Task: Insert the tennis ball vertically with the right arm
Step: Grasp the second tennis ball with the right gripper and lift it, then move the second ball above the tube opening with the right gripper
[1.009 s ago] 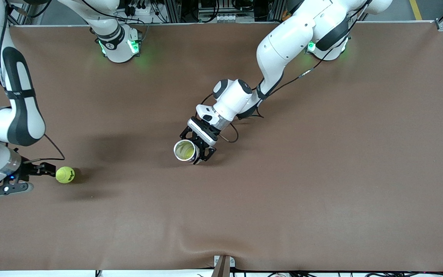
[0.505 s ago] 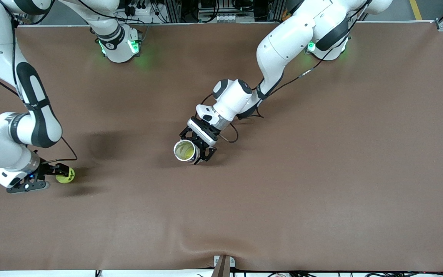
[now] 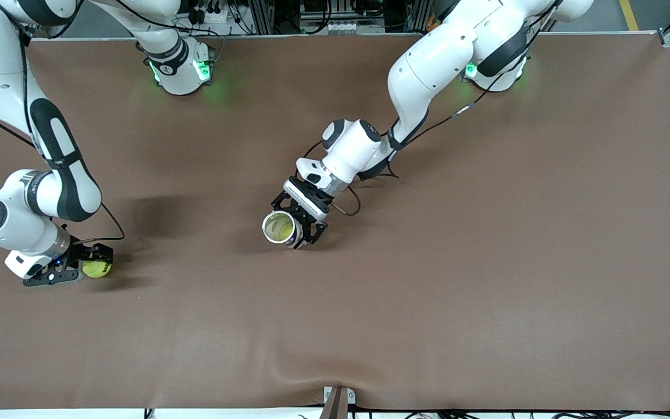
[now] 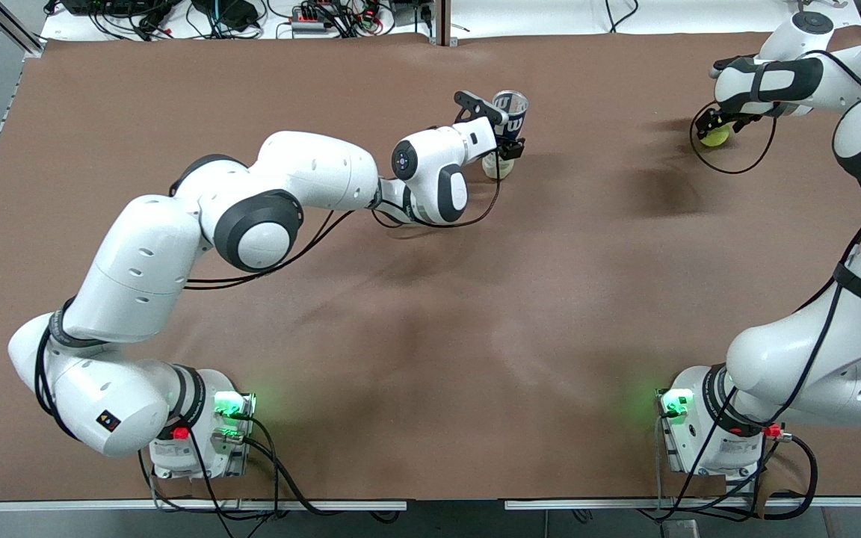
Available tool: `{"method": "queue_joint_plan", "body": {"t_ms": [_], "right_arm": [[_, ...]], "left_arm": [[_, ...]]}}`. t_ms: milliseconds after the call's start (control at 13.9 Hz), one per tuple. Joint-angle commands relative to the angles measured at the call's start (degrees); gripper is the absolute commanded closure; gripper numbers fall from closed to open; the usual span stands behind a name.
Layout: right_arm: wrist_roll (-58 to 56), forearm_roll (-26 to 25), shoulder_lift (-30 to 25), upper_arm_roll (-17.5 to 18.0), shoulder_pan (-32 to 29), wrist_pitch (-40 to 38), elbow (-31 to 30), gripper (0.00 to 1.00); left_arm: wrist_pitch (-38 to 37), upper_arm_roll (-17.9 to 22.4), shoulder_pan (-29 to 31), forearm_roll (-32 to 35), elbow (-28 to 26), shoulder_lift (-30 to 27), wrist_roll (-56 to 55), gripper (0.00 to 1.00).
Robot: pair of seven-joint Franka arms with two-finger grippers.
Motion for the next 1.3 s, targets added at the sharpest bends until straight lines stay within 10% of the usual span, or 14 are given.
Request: {"method": "queue_joint_plan", "body": {"t_ms": [0,72,721,1225], "right_arm": [[-0.45,0.78,0.06,2.19,-2.04,0.92,-0.13,0.88],[-0.45,0.78,-0.21,2.37,-1.95,0.57,-0.13,1.00],[4.98,3.15,-15.65,8.86,-0.55,-18.11,1.01,1.00],[39.75,2.97,-20.51,12.83,14.45,-35.64,8.92,1.00]], "left_arm": [[0.87,0.42,-0.88,-2.07,0.79,-0.02,-0.16,0.02],[0.87,0.34,-0.88,-2.07,0.52,-0.02,-0.16,0.01],[0.95,0.34,-0.70,-2.68,-1.85,-0.73,-0.25,0.01],[0.95,0.34,-0.70,-3.83,-5.10,-2.66,-0.25,0.00]]}}
